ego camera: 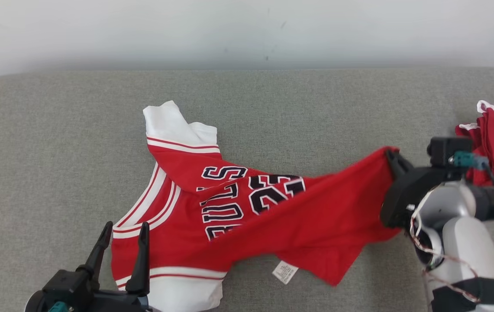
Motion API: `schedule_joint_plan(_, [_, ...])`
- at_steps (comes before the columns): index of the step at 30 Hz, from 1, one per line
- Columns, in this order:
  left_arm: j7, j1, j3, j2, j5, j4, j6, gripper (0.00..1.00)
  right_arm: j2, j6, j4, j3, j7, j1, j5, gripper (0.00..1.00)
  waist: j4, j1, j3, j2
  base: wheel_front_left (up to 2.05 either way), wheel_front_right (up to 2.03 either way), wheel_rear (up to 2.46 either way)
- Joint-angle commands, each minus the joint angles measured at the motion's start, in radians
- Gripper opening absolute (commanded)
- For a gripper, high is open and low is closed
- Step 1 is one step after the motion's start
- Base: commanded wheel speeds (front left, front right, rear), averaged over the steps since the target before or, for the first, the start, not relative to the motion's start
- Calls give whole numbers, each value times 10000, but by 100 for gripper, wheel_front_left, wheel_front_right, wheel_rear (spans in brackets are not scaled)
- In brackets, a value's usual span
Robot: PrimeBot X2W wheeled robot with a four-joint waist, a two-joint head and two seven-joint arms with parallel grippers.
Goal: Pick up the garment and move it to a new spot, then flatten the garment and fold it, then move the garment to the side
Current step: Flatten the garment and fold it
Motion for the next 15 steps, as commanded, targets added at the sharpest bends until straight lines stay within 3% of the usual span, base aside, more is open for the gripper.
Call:
schedule_joint_plan(1, [-56,-46,-4,-35,-10,39,-46,100,-32,-20,8,-61,-78,-154,-51,0,10,0,4,-1,0,0,0])
schedule_joint_plan(5, [-66,-196,-47,-131,84,14,-86,100,-119,-20,344,-275,-295,-967,31,0,111,0,138,-1,0,0,0])
schedule_joint_plan(15, [-81,-828,-251,-506,280,370,-557,100,-718,-20,2872,-108,-1600,-3649,-243,0,914,0,825,-1,0,0,0])
